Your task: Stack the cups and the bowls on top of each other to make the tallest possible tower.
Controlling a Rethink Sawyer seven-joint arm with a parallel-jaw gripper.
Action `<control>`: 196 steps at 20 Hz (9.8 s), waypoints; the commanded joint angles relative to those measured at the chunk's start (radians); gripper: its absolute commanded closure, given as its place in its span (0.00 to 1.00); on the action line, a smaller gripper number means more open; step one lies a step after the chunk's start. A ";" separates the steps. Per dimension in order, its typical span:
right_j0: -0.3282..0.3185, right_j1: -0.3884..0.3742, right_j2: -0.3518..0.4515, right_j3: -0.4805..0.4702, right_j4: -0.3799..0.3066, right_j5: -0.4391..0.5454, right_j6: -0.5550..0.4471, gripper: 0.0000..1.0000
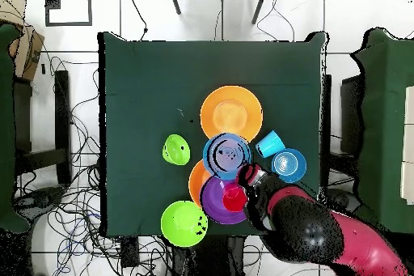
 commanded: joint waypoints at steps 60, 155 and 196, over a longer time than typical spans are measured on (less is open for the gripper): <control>-0.070 0.029 0.120 0.168 -0.114 -0.186 0.077 1.00; -0.130 0.060 0.090 0.089 -0.176 -0.094 0.015 1.00; -0.090 0.169 -0.085 0.102 -0.333 -0.183 0.032 1.00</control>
